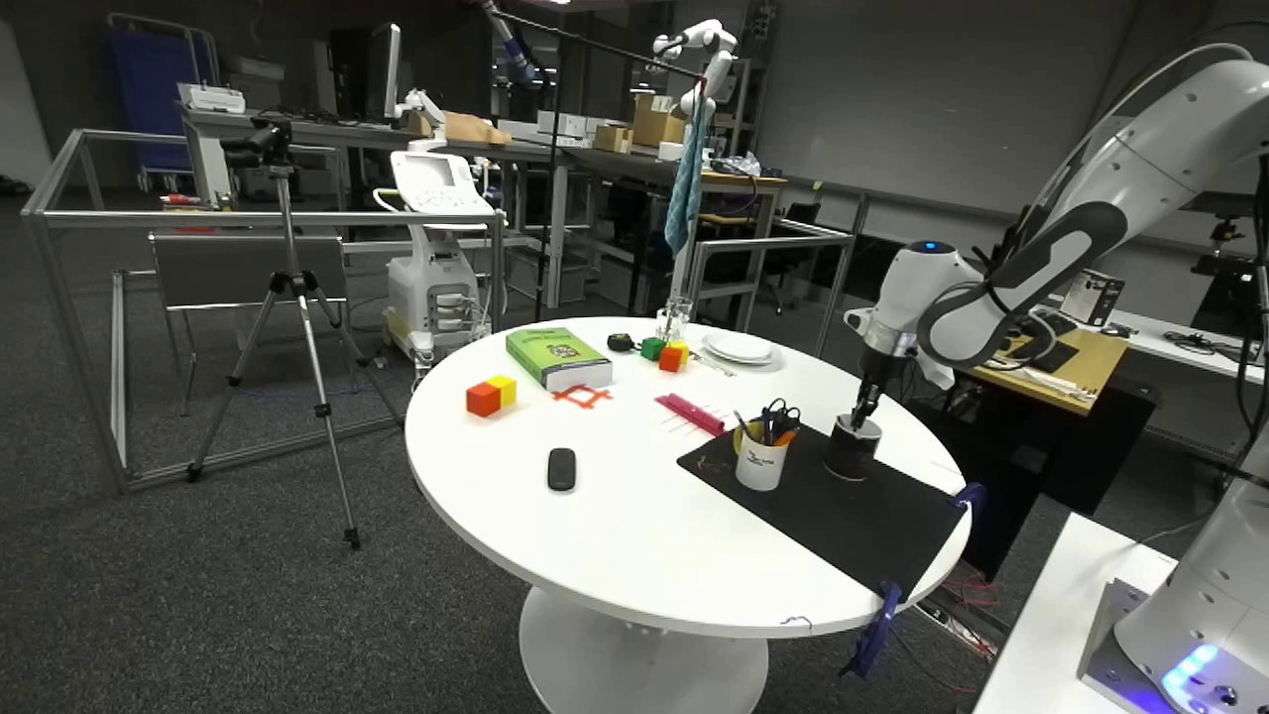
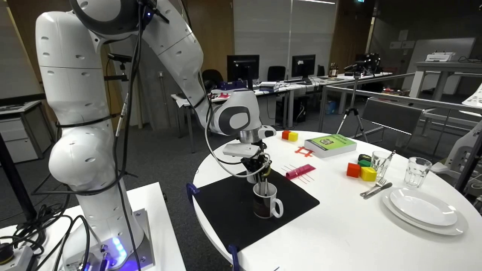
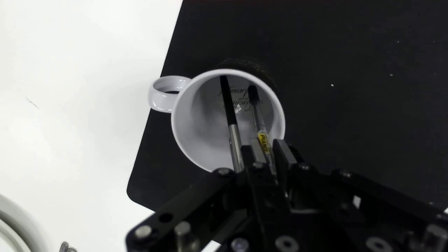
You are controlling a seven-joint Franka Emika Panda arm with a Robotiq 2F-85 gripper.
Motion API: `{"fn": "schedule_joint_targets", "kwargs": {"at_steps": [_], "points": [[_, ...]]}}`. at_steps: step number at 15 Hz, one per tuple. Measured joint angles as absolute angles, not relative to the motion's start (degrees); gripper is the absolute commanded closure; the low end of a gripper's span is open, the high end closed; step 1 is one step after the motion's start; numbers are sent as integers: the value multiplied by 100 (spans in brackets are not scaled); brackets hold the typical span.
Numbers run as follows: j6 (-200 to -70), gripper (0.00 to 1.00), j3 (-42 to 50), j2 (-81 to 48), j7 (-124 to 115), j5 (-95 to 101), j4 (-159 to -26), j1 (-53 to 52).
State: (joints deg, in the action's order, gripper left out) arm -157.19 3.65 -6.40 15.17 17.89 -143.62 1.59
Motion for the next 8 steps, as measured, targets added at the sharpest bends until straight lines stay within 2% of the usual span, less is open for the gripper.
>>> {"fn": "schedule_joint_targets", "kwargs": {"at_steps": [8], "points": [[-15720,97,323,53,1402,1789,-14167,144]]}}
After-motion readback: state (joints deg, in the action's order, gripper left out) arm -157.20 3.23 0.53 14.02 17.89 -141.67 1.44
